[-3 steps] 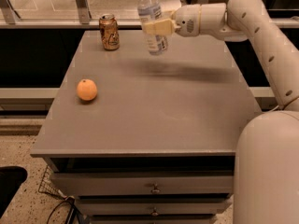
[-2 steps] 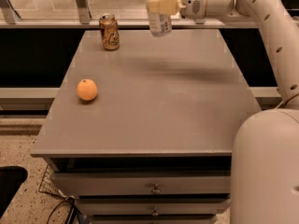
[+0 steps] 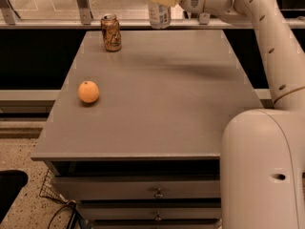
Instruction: Move blue plastic bottle near orange can
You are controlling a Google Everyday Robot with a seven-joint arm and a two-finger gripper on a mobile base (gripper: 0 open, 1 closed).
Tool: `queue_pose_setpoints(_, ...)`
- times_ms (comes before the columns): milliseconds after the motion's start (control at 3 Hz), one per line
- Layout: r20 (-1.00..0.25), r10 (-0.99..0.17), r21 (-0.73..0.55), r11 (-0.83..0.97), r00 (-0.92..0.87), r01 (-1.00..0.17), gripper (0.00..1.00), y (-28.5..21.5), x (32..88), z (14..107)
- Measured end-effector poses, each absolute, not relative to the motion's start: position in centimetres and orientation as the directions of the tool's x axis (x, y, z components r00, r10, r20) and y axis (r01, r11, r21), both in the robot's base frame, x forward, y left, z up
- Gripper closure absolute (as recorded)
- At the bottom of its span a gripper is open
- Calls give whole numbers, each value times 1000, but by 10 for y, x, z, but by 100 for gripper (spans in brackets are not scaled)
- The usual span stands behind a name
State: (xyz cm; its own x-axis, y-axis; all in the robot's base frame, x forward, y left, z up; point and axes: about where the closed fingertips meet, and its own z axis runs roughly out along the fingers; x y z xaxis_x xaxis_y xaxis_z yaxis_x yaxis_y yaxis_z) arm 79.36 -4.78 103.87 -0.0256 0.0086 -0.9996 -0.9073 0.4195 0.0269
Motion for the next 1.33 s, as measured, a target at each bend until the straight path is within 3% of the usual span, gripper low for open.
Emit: queue_pose_setpoints(1333,-1000,-1,9,515,-11,-857,100,-29,812,944)
